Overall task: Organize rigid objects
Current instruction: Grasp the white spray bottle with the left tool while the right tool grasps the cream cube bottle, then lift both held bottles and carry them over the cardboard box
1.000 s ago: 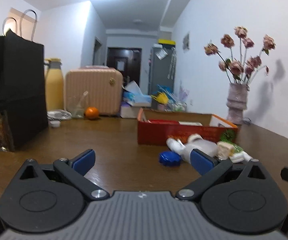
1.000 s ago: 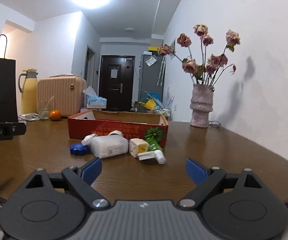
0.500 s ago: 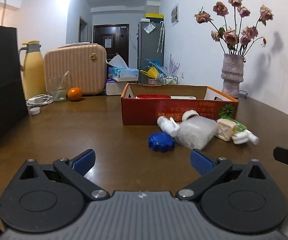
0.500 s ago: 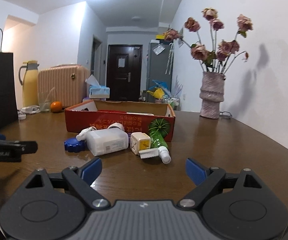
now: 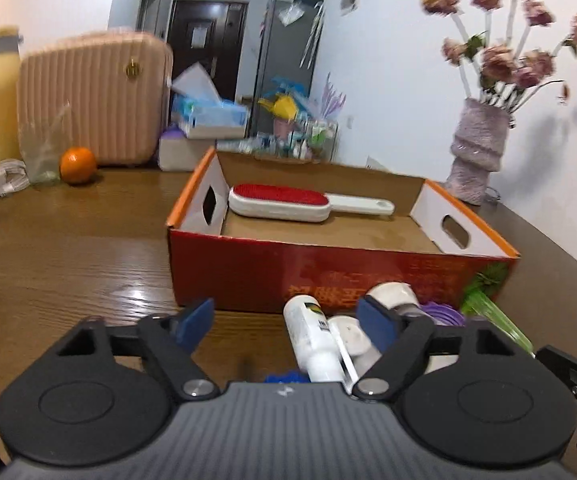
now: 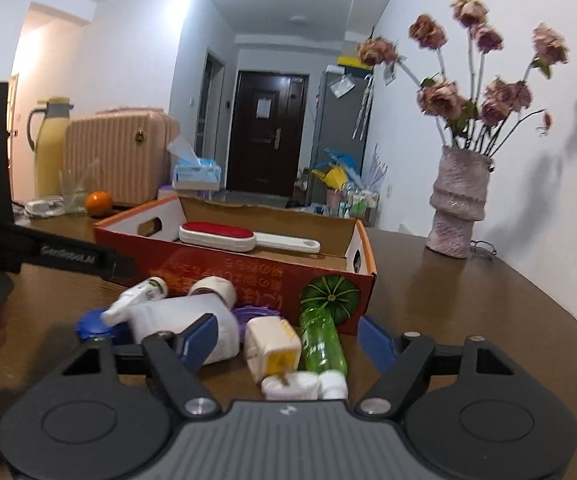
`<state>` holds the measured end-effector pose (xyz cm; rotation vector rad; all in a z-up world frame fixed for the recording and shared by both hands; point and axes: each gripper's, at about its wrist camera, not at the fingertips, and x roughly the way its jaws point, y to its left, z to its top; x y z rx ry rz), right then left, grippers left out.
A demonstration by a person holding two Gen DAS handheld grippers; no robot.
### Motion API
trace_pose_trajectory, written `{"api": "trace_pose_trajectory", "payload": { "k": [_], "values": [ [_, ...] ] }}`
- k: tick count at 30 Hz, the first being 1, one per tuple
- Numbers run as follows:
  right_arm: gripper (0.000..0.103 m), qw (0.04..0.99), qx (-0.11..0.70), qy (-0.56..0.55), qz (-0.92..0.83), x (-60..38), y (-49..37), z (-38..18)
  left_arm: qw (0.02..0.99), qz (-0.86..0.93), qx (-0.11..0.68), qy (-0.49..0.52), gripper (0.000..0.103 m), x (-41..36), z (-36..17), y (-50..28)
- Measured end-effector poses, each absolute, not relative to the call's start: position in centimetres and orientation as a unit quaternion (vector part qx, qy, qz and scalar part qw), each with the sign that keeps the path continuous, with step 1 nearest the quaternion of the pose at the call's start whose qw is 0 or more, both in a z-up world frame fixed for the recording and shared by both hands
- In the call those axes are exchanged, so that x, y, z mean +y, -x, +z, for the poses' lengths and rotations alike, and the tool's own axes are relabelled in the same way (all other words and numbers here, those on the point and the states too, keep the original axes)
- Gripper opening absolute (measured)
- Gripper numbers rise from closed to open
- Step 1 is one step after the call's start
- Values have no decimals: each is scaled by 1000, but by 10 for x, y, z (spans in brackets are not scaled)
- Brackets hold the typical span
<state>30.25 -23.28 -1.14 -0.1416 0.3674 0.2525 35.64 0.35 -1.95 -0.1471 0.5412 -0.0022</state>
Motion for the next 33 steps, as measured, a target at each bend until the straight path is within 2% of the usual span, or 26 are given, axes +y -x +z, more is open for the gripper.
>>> {"api": "trace_pose_trajectory", "payload": {
  "k": [4, 8, 10, 11, 13, 16, 18, 19, 23, 33],
  "values": [
    [62, 966, 204, 91, 133, -229, -332, -17, 950, -21, 293, 103, 68, 7, -32, -379],
    [59, 961, 221, 93, 139, -224, -351, -25, 945, -38, 311, 95, 66, 1, -43, -385],
    [50, 956, 234, 93, 148, -221, -358, -31, 942, -36, 318, 99, 49, 3, -46, -386],
    [49, 955, 239, 93, 152, -221, -359, -34, 939, -35, 322, 111, 46, 7, -47, -387],
    [38, 951, 248, 93, 158, -218, -362, -38, 938, -30, 324, 122, 34, 13, -49, -387],
    [32, 946, 260, 89, 170, -216, -367, -42, 942, -28, 321, 95, 33, 5, -49, -387],
    [32, 944, 268, 88, 172, -215, -370, -45, 944, -27, 317, 82, 34, 1, -49, -388],
    [32, 943, 270, 89, 171, -214, -371, -46, 945, -27, 318, 79, 28, 0, -49, -388],
    [31, 945, 273, 67, 168, -216, -371, -44, 945, -23, 317, 79, 28, 2, -47, -385],
    [31, 965, 210, 58, 146, -219, -325, 2, 967, -5, 243, 73, 28, 3, 3, -321]
  ]
}}
